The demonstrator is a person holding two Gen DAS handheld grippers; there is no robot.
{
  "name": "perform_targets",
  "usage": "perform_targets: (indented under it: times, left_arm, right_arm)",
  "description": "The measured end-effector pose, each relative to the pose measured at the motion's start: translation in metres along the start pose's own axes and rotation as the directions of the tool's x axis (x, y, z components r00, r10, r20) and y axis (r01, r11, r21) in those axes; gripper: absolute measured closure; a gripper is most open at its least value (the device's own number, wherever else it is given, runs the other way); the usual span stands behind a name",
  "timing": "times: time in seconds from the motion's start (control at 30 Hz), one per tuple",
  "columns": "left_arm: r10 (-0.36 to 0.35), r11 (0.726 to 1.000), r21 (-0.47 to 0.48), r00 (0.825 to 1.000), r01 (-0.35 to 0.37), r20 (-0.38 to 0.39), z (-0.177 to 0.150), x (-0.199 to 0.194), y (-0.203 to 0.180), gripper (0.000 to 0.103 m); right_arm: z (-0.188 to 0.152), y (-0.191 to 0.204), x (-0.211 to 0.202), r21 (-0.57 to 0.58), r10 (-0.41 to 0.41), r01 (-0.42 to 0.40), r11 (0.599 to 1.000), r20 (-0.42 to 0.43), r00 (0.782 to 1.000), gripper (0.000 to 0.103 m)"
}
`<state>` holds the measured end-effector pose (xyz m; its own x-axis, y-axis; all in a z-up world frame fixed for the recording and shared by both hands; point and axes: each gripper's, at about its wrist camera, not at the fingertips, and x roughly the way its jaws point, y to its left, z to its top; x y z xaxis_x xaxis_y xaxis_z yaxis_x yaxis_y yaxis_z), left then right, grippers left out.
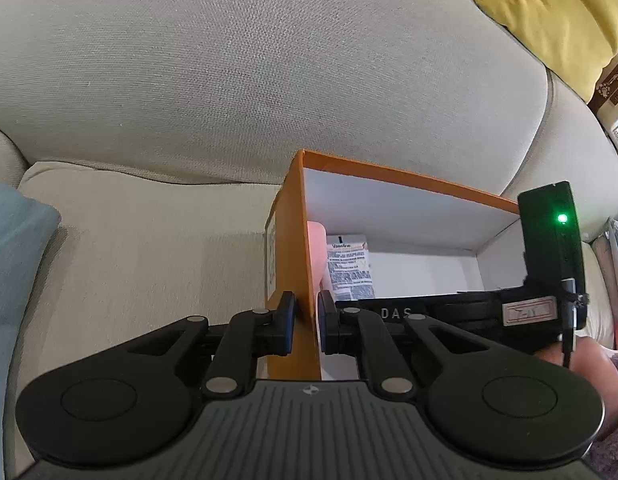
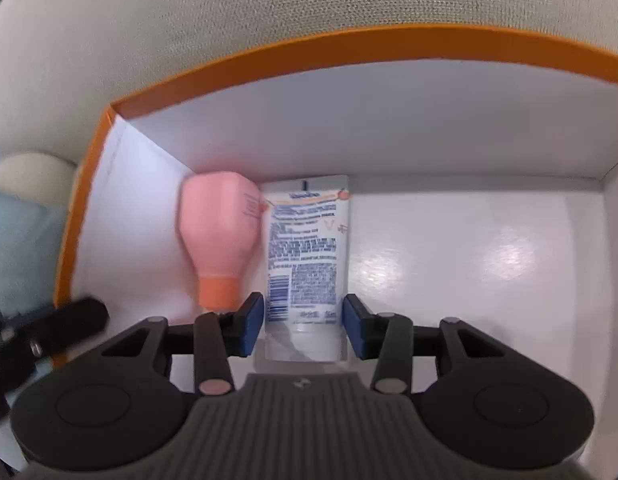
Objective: Organize rigid objects
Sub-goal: 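Withdraw both grippers from the box toward the remaining items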
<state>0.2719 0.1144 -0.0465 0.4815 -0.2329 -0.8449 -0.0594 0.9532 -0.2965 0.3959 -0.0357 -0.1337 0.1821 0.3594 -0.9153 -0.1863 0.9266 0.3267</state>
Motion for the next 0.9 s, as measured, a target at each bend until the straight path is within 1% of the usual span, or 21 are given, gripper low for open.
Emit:
perform_targets:
  times: [0.13, 0.17, 0.27, 0.37, 0.4, 0.47, 0.53, 0.57, 0.67, 0.73, 0.77, 0.8, 0.9]
  left_arm:
    - [0.020, 1.000, 0.016, 0.999, -0.020, 0.028, -0.008, -0.016, -0.003, 0.091]
    - [0.024, 1.000, 0.019, 0.999, -0.025, 0.038, -0.011, -0.020, -0.005, 0.091]
    - [0.019, 0.999, 0.025, 0.997, -0.021, 0.080, -0.023, -0.036, -0.013, 0.091]
    - [0.014, 0.999, 0.035, 0.992, -0.018, 0.123, -0.035, -0.054, -0.025, 0.091]
    - [0.011, 0.999, 0.041, 0.991, -0.017, 0.137, -0.039, -0.061, -0.029, 0.091]
    - [-0.003, 0.999, 0.049, 0.987, -0.005, 0.162, -0.049, -0.075, -0.036, 0.091]
    - [-0.023, 0.999, 0.050, 0.985, 0.015, 0.170, -0.059, -0.087, -0.043, 0.091]
    - [-0.031, 0.999, 0.044, 0.985, 0.024, 0.167, -0.063, -0.092, -0.045, 0.091]
    - [-0.037, 0.999, 0.029, 0.990, 0.033, 0.138, -0.080, -0.096, -0.050, 0.091]
    - [-0.049, 0.999, 0.029, 0.992, 0.046, 0.113, -0.094, -0.095, -0.052, 0.091]
    - [-0.054, 0.998, 0.019, 0.994, 0.053, 0.096, -0.102, -0.093, -0.053, 0.091]
    - [-0.060, 0.998, 0.007, 0.995, 0.059, 0.084, -0.108, -0.092, -0.053, 0.091]
    - [-0.068, 0.996, -0.053, 0.997, 0.070, 0.037, -0.129, -0.084, -0.050, 0.091]
  right_arm:
    - [-0.007, 0.002, -0.011, -0.036, -0.037, 0.038, 0.999, 0.031, 0.999, 0.054]
    - [-0.007, 0.009, -0.009, -0.042, -0.043, 0.045, 0.998, 0.044, 0.998, 0.053]
    - [-0.012, 0.009, -0.032, -0.061, -0.045, 0.050, 0.997, 0.072, 0.996, 0.053]
    - [-0.030, 0.015, -0.057, -0.102, -0.051, 0.064, 0.993, 0.121, 0.991, 0.053]
    - [-0.038, 0.030, -0.058, -0.110, -0.049, 0.065, 0.992, 0.142, 0.989, 0.053]
    - [-0.062, 0.030, -0.084, -0.123, -0.022, 0.046, 0.991, 0.190, 0.982, 0.053]
    - [-0.079, 0.028, -0.102, -0.133, 0.004, 0.027, 0.991, 0.230, 0.973, 0.053]
    - [-0.083, 0.027, -0.110, -0.143, 0.015, 0.021, 0.990, 0.246, 0.969, 0.053]
    - [-0.114, 0.026, -0.132, -0.175, 0.035, 0.019, 0.984, 0.299, 0.953, 0.053]
    - [-0.135, 0.024, -0.145, -0.188, 0.037, 0.028, 0.982, 0.331, 0.943, 0.053]
    - [-0.144, 0.024, -0.145, -0.192, 0.036, 0.032, 0.981, 0.344, 0.938, 0.053]
    - [-0.154, 0.022, -0.155, -0.192, 0.036, 0.035, 0.981, 0.354, 0.935, 0.053]
    - [-0.180, 0.012, -0.161, -0.166, 0.030, 0.032, 0.986, 0.360, 0.932, 0.053]
